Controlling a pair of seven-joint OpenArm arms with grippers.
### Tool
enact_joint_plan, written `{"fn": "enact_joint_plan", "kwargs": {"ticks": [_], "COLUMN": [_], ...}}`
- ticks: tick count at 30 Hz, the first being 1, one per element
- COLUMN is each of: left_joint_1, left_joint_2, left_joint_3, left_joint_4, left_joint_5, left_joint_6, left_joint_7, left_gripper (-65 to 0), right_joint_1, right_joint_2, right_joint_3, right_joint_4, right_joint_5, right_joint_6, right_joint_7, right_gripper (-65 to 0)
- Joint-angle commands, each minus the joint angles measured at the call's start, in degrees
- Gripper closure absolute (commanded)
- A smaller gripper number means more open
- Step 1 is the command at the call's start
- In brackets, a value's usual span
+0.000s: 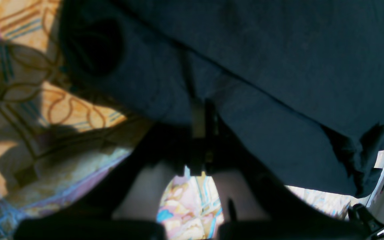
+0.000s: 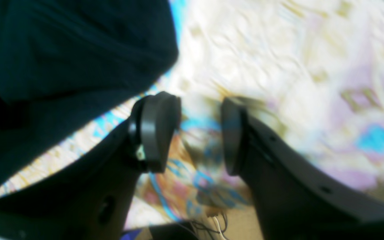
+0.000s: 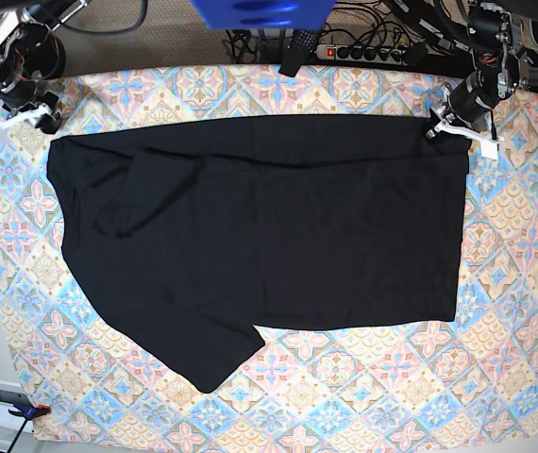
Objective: Fold the T-shirt properly
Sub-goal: 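Drag the held shirt edge with both grippers toward the robot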
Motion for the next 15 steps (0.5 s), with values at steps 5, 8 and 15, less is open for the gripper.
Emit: {"fn": "enact_joint_plan", "kwargs": {"ticks": [5,8,15], "left_joint_1": [0.0,0.0,0.0], "left_joint_2": [-0.3,-0.3,-0.3], "left_joint_3": [-0.1,-0.1,-0.1], "left_joint_4": [0.1,0.1,0.1], "left_joint_5": [1.4,1.4,1.4], "left_joint_6": [1.1,1.1,1.1], "left_joint_7": [0.2,0.2,0.2], "left_gripper": [0.0,0.0,0.0], "right_joint_1": [0.4,0.5,1.4], "right_joint_2": [-1.0,-1.1,-2.3], "right_joint_3": [-0.1,-0.1,-0.1], "right_joint_4": [0.6,0.6,0.6], "right_joint_5": [0.4,0.4,0.4], "right_joint_6": [0.2,0.2,0.2], "right_joint_7": [0.2,-0.5,-2.1], "right_gripper": [-24.9,-31.2,-36.1]}}
